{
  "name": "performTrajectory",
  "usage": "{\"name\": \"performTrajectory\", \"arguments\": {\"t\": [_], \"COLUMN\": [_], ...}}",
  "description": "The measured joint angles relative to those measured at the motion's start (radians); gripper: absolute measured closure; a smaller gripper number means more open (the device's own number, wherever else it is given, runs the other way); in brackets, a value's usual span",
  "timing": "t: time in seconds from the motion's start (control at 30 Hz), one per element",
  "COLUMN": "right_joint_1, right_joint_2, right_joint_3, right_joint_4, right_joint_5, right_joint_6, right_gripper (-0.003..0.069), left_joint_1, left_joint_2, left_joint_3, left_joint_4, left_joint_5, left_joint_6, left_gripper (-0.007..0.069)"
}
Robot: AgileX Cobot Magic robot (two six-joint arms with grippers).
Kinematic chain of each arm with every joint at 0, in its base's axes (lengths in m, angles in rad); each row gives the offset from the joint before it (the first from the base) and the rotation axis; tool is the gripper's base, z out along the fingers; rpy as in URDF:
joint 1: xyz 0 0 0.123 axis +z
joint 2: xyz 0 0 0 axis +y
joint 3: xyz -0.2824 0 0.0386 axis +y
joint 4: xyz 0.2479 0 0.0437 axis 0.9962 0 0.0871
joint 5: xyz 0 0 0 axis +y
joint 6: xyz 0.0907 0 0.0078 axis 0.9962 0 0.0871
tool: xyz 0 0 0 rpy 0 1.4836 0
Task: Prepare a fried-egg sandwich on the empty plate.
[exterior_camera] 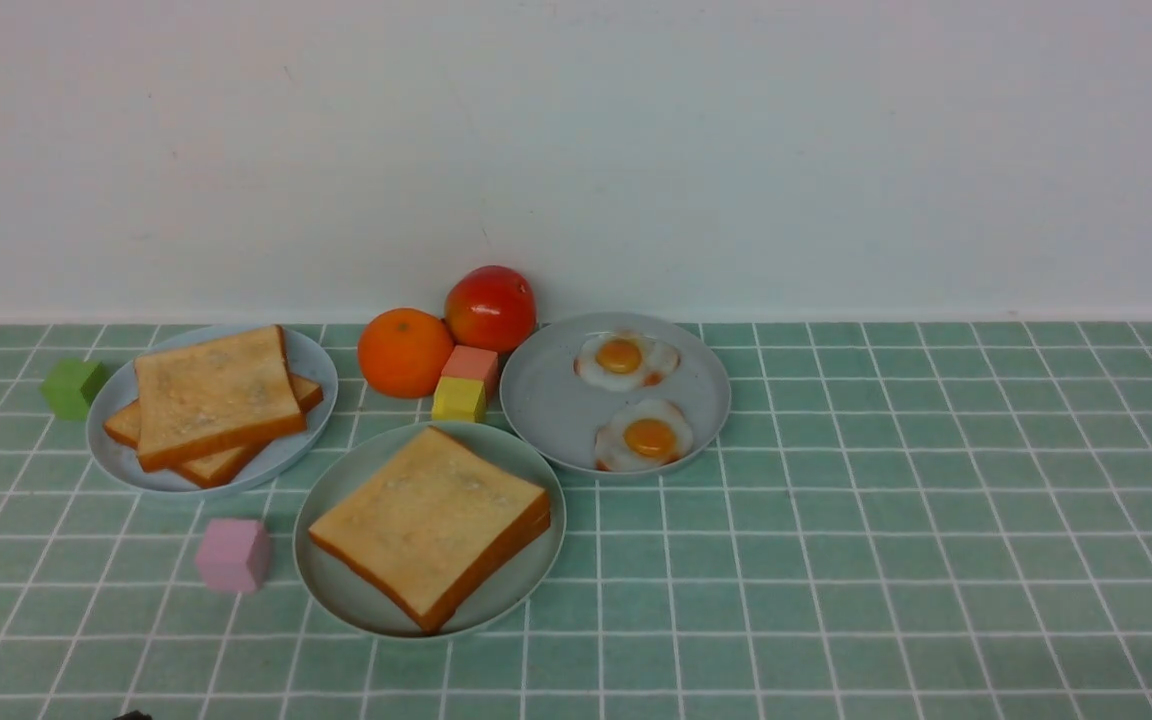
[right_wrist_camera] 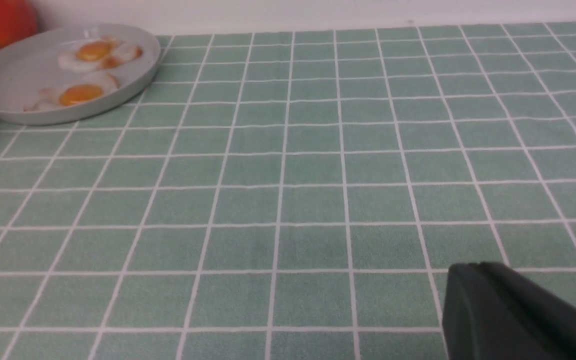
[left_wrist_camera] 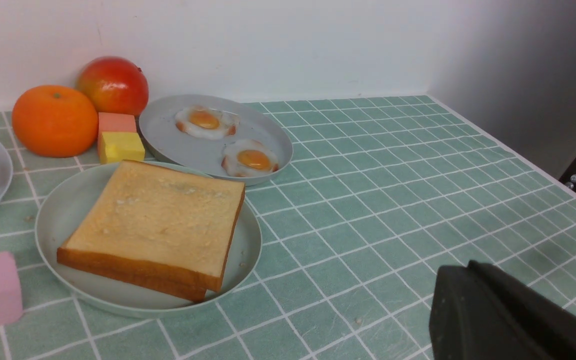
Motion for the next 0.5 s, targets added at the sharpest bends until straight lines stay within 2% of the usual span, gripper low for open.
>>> {"name": "performTrajectory", "arguments": {"t": [0.5], "right_joint_1": [0.000], "right_joint_2": [0.000], "right_joint_3": [-0.002], "right_joint_4": [-0.008], "right_joint_5": [0.007], "right_joint_6": [-0.002], "right_gripper": [0.0671], "left_joint_1": [0.000], "left_joint_2": [0.000], "left_joint_3": [0.000], "left_joint_4": [0.000], "left_joint_5": [0.000], "left_joint_6": [0.000], "left_gripper": [0.0627]}}
